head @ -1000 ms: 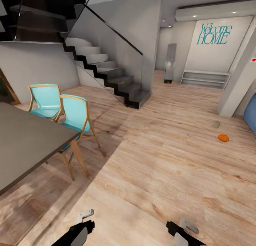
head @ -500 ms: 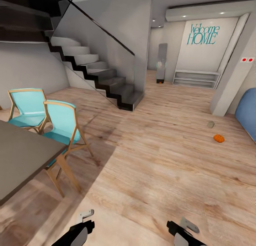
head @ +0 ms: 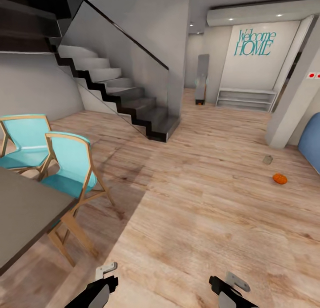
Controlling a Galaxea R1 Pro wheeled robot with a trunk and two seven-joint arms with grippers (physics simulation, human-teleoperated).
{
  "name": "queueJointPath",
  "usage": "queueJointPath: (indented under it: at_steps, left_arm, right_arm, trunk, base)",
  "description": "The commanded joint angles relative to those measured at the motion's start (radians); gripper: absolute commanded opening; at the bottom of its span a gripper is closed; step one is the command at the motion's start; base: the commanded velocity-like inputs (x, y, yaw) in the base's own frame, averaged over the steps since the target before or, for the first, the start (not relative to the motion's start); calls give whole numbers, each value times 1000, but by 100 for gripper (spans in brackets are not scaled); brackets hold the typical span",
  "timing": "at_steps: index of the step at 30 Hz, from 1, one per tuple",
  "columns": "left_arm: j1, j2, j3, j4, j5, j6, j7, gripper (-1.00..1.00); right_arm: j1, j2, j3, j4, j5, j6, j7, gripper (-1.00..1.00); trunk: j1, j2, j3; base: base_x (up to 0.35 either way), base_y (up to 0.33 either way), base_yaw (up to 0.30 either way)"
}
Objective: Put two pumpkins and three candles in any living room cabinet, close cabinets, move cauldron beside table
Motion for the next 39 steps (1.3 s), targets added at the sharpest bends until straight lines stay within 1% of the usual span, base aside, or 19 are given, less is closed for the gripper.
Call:
queueJointPath:
  at_steps: [1,6,12,20,28,33,39]
  left_arm:
    - [0,1,-8,-2,6,4,8,100]
    - [-1,0,-8,-2,7,4,8,100]
    - [0,0,-8,-2,7,4,8,100]
    - [0,0,-8,-2,7,4,8,100]
    - [0,-1,-17,-2,9,5,8,100]
    - [0,0,-17,-2,9,5,8,100]
    - [0,-1,-18,-2,9,4,8,100]
  right_arm:
    - [0,-1,8,0,-9,-3,-4,100]
    - [0,-1,6,-1,-23,-2,-4,100]
    - [0,-1,7,-1,-26,-2,-4,100]
    - [0,0,7,-1,-24,-2,-4,100]
    - [0,0,7,-1,-26,-2,-4,100]
    - [0,0,7,-1,-19,-2,-4,100]
    - [0,-2,6,-1,-18,-1,-4,100]
  trunk:
    - [1,0,-1]
    - [1,0,-1]
    - [1,0,-1]
    - [1,0,-1]
    - [1,0,-1]
    - [1,0,-1]
    - [1,0,-1]
  base:
    - [341,4,0]
    - [342,1,0]
    - [343,0,-33]
    - [342,-8,-256]
    - [304,-163,-288]
    - [312,-85,-284]
    - [335,-7,-72]
